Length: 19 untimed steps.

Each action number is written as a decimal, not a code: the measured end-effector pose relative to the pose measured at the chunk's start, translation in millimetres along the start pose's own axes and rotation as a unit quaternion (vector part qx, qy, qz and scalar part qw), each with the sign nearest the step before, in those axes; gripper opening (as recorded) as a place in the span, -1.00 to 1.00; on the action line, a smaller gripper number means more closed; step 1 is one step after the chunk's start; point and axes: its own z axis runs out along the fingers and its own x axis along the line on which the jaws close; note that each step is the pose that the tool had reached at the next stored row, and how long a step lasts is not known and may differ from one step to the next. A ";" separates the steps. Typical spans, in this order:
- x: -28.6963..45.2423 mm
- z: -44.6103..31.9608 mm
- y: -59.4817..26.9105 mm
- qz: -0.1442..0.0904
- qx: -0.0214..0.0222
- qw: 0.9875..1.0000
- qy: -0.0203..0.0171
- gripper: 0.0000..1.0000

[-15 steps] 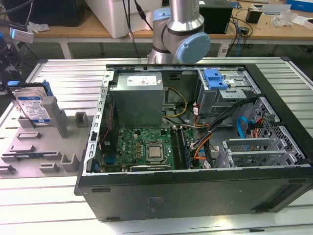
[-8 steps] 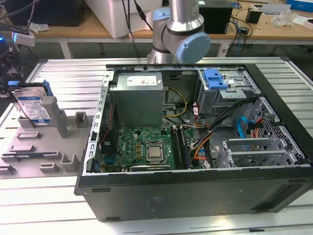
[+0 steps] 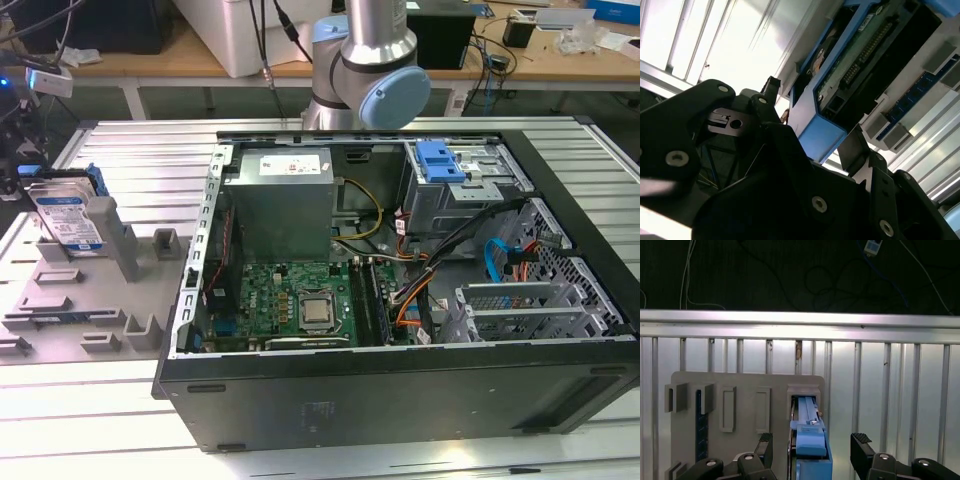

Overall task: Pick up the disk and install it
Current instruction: 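Pick up the disk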

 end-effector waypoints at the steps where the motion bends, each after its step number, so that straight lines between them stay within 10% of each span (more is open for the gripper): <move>1: 0.0 -0.1 0.0 0.000 0.000 1.000 0.000 0.44; 19: 1.1 -0.1 0.0 0.000 0.000 1.000 0.000 0.40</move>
